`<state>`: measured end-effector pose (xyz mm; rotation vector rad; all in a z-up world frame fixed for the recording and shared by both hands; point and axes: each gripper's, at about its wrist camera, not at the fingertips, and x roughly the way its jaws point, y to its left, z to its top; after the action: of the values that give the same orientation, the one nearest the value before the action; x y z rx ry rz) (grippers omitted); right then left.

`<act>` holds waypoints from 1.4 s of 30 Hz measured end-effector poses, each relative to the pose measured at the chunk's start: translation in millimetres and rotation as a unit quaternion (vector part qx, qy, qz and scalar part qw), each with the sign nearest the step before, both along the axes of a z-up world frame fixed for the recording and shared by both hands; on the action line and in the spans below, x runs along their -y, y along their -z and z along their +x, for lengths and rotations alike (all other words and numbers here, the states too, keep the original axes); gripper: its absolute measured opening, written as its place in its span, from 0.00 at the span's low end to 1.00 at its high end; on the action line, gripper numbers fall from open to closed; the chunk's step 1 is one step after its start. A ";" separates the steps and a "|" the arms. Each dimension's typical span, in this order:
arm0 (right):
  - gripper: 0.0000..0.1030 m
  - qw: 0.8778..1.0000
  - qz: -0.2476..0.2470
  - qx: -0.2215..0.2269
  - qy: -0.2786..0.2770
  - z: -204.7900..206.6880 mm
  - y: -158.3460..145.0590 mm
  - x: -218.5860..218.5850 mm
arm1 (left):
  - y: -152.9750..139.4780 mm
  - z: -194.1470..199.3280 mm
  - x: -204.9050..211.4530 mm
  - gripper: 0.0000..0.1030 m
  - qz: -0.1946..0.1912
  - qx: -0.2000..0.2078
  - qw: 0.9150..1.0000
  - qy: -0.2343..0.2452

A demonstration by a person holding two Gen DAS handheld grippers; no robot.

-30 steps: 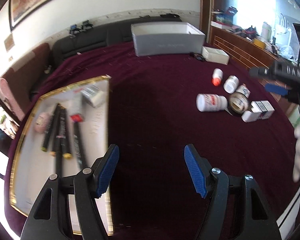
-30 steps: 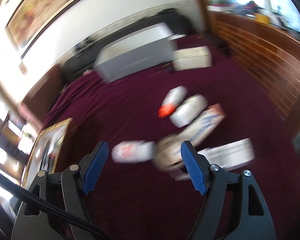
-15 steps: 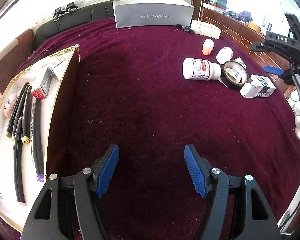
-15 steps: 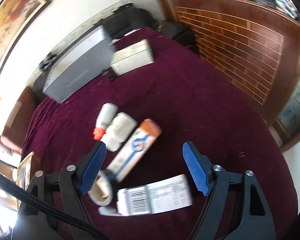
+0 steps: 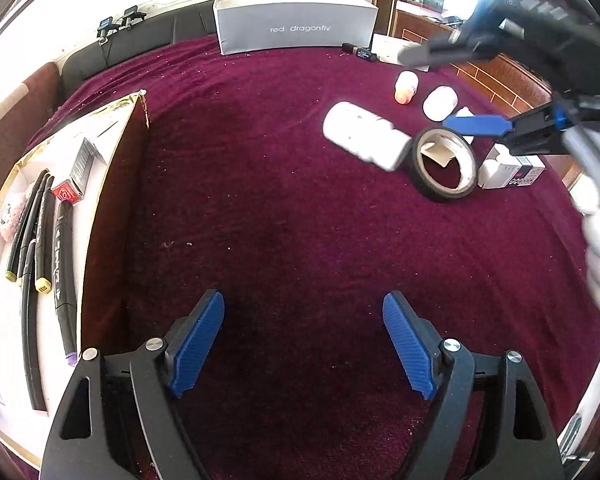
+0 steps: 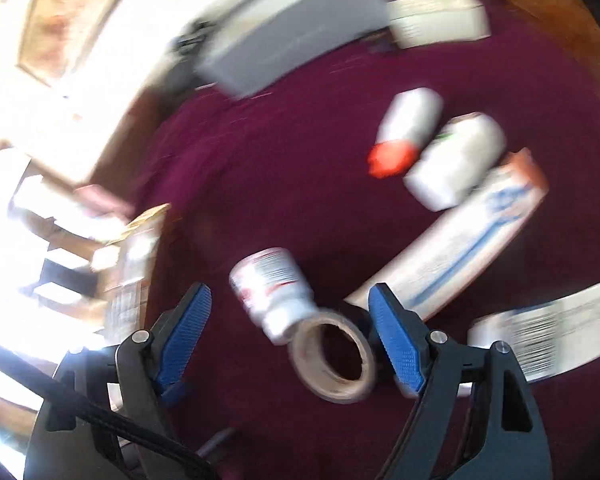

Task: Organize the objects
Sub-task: 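Withdraw both open grippers from the tray toward the bottles and tape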

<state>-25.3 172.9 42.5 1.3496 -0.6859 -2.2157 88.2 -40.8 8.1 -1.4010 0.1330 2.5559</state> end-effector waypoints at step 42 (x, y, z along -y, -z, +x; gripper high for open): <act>0.83 0.948 0.239 -0.211 0.016 57.9 -78.4 89.5 | 5.7 -1.2 -15.3 0.98 -0.020 0.019 0.999 0.033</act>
<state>32.7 83.4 120.9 0.9983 -0.0125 -2.6860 87.0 -25.5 2.4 -1.4352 0.2211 2.4853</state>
